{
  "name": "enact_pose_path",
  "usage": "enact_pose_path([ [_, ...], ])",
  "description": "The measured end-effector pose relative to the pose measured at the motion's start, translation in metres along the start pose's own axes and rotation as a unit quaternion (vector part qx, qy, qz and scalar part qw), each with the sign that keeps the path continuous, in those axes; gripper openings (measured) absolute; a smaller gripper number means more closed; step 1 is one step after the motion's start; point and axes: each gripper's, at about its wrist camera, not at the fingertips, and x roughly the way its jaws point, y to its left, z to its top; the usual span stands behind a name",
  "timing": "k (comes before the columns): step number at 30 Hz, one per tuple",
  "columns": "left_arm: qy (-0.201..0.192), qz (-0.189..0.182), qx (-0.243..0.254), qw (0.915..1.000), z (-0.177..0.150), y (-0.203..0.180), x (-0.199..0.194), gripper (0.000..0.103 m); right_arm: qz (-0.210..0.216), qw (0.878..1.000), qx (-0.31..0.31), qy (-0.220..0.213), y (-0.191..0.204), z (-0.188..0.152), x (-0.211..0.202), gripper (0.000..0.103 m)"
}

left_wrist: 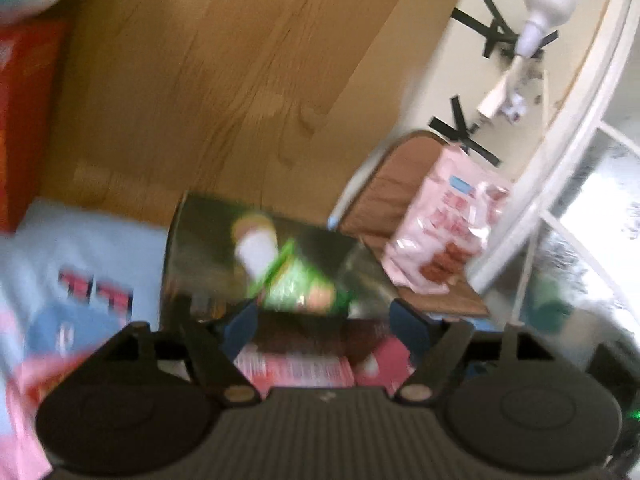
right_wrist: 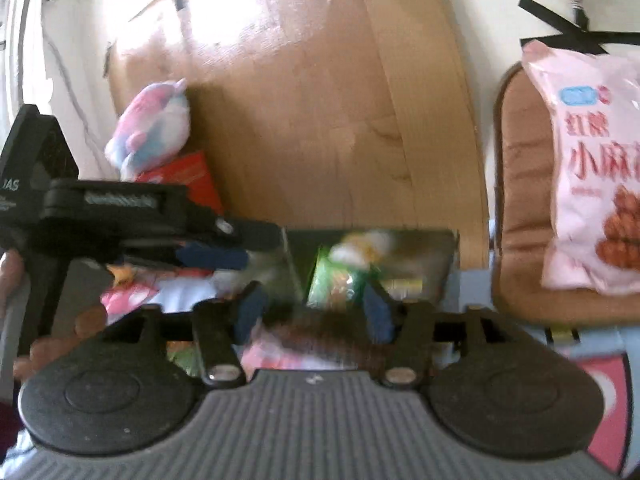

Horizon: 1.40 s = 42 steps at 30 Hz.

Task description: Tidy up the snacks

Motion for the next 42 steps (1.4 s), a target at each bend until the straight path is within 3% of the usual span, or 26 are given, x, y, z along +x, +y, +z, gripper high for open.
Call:
enact_pose_path([
  [2, 0.016, -0.008, -0.015, 0.9997, -0.019, 0.007, -0.007, 0.075, 0.002, 0.999, -0.035, 0.034, 0.011, -0.022, -0.005, 0.076],
  [4, 0.033, -0.008, -0.018, 0.9993, -0.034, 0.008, -0.009, 0.075, -0.002, 0.996, -0.06, 0.073, 0.021, -0.043, 0.0, 0.077],
  [5, 0.04, -0.006, -0.017, 0.999, -0.04, 0.008, -0.009, 0.074, -0.008, 0.993, -0.073, 0.088, 0.025, -0.048, 0.006, 0.074],
  [6, 0.049, -0.004, -0.018, 0.9986, -0.045, 0.006, -0.007, 0.073, -0.019, 0.991, -0.085, 0.106, 0.028, -0.054, 0.01, 0.061],
  [7, 0.058, -0.006, -0.019, 0.9981, -0.049, 0.004, -0.005, 0.072, -0.027, 0.989, -0.093, 0.112, 0.028, -0.057, 0.01, 0.054],
  [10, 0.074, -0.017, -0.003, 0.9971, -0.057, -0.007, -0.004, 0.072, 0.025, 0.987, -0.11, 0.11, 0.031, -0.059, -0.009, 0.053],
  [13, 0.093, -0.023, 0.024, 0.9951, -0.064, -0.025, 0.003, 0.068, 0.06, 0.972, -0.202, 0.107, 0.043, -0.067, -0.039, 0.054],
  [14, 0.097, -0.024, 0.03, 0.9946, -0.068, -0.03, 0.004, 0.068, 0.044, 0.967, -0.233, 0.099, 0.044, -0.071, -0.048, 0.055],
  [16, 0.106, -0.025, 0.036, 0.9934, -0.075, -0.037, 0.008, 0.068, -0.023, 0.962, -0.263, 0.069, 0.039, -0.075, -0.063, 0.066],
  [17, 0.112, -0.024, 0.035, 0.9928, -0.078, -0.04, 0.011, 0.068, -0.049, 0.963, -0.258, 0.059, 0.033, -0.075, -0.07, 0.077],
  [19, 0.124, -0.026, 0.028, 0.9915, -0.083, -0.043, 0.015, 0.068, -0.065, 0.972, -0.22, 0.054, 0.022, -0.072, -0.081, 0.077],
  [22, 0.137, -0.024, 0.026, 0.9899, -0.089, -0.049, 0.021, 0.071, -0.047, 0.986, -0.147, 0.055, 0.012, -0.074, -0.092, 0.077],
  [26, 0.164, -0.016, 0.032, 0.9858, -0.099, -0.059, 0.035, 0.07, -0.036, 0.989, -0.125, 0.072, 0.017, -0.088, -0.081, 0.075],
  [27, 0.159, -0.01, 0.041, 0.9864, -0.1, -0.063, 0.035, 0.069, -0.039, 0.989, -0.119, 0.08, 0.017, -0.089, -0.075, 0.074],
  [28, 0.159, -0.007, 0.046, 0.9862, -0.102, -0.066, 0.035, 0.063, -0.041, 0.989, -0.111, 0.084, 0.016, -0.091, -0.077, 0.071],
  [29, 0.162, -0.011, 0.044, 0.9858, -0.104, -0.068, 0.037, 0.051, -0.035, 0.99, -0.098, 0.091, 0.015, -0.091, -0.07, 0.062],
  [31, 0.164, -0.008, 0.041, 0.9857, -0.106, -0.071, 0.036, 0.045, -0.031, 0.992, -0.083, 0.091, 0.014, -0.092, -0.07, 0.049],
  [32, 0.16, -0.011, 0.042, 0.9861, -0.105, -0.072, 0.034, 0.044, -0.026, 0.993, -0.076, 0.089, 0.015, -0.09, -0.068, 0.039],
  [42, 0.066, 0.001, 0.056, 0.9962, -0.028, -0.071, 0.015, 0.044, -0.024, 0.997, -0.069, -0.01, 0.02, -0.039, -0.056, 0.038],
])
